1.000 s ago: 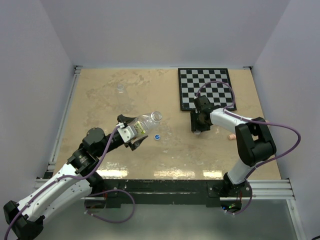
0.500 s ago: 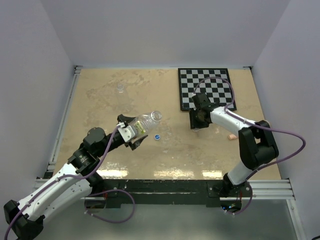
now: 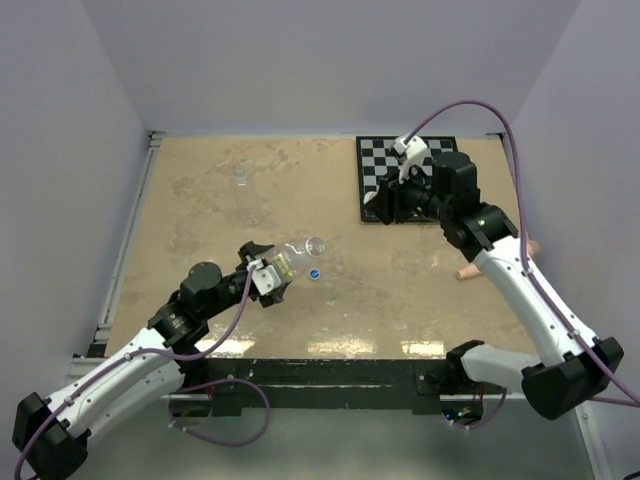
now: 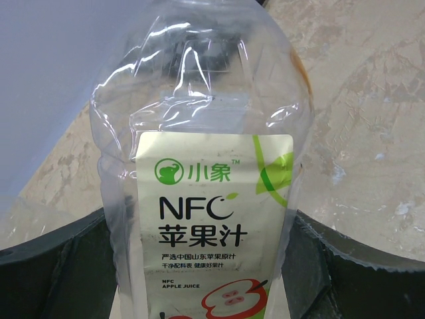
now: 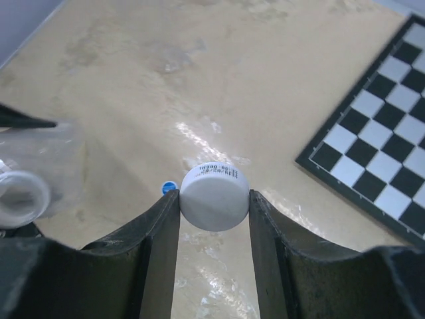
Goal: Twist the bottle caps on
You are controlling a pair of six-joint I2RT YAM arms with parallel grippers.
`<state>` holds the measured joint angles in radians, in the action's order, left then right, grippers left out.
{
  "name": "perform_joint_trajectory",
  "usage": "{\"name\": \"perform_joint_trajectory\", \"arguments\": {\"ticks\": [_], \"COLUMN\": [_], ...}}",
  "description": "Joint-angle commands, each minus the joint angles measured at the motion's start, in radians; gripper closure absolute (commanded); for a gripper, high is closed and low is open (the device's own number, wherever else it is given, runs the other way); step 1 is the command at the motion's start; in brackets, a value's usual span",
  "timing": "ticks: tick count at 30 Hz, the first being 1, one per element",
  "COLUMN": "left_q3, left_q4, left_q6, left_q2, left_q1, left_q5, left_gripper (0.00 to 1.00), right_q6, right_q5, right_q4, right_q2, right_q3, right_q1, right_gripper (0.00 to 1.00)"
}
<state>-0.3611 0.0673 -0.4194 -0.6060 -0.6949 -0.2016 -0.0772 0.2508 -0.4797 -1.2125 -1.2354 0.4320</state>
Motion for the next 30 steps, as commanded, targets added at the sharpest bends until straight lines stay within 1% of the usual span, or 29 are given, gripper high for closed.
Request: {"name": "perform_joint_trajectory", "arguments": {"ticks": [1, 2, 4, 7, 9, 12, 15, 18, 21, 26, 30], "left_q3": [-0.009, -0.009, -0.001, -0.001, -0.019, -0.053, -0.125, -0.174, -0.187, -0.154, -0.131], "left_q4": [0.091, 0.103, 0.129, 0.151, 0.147, 0.134, 0.063, 0.028, 0.022, 0.011, 0.026], "left_q6": [-0.047, -0.048, -0.056, -0.073, -0.081, -0.097, -0.131, -0.157, -0.183, -0.216, -0.206], "left_q2": [-0.005, -0.005, -0.006, -0.026, -0.053, -0.096, -0.162, -0.205, -0.218, -0.187, -0.155], "left_q1": [0.026, 0.037, 0.061, 0.092, 0.118, 0.158, 0.186, 0.192, 0.192, 0.192, 0.192], "left_q5": [-0.028, -0.057, -0.12, -0.188, -0.243, -0.378, -0.484, -0.516, -0.527, -0.533, -0.526], "left_gripper": [1.0, 1.0, 1.0, 1.0, 1.0, 1.0, 1.0, 1.0, 1.0, 1.0, 1.0], "right_q6": [0.161, 0.181, 0.247, 0.327, 0.359, 0.408, 0.444, 0.459, 0.482, 0.501, 0.521], "right_q5": [0.284, 0.335, 0.447, 0.544, 0.536, 0.539, 0.536, 0.473, 0.446, 0.438, 0.444], "right_q4": [0.03, 0.029, 0.024, 0.007, -0.014, -0.039, -0.056, -0.068, -0.077, -0.086, -0.099], "right_q2": [0.057, 0.064, 0.071, 0.079, 0.082, 0.08, 0.083, 0.091, 0.103, 0.113, 0.111], "right_q3": [-0.027, -0.027, -0.019, -0.021, -0.032, -0.044, -0.061, -0.075, -0.075, -0.068, -0.072], "right_q1": [0.008, 0.013, 0.024, 0.057, 0.091, 0.142, 0.171, 0.201, 0.229, 0.244, 0.269], "right_gripper": [0.98, 1.0, 1.0, 1.0, 1.0, 1.0, 1.0, 1.0, 1.0, 1.0, 1.0]}}
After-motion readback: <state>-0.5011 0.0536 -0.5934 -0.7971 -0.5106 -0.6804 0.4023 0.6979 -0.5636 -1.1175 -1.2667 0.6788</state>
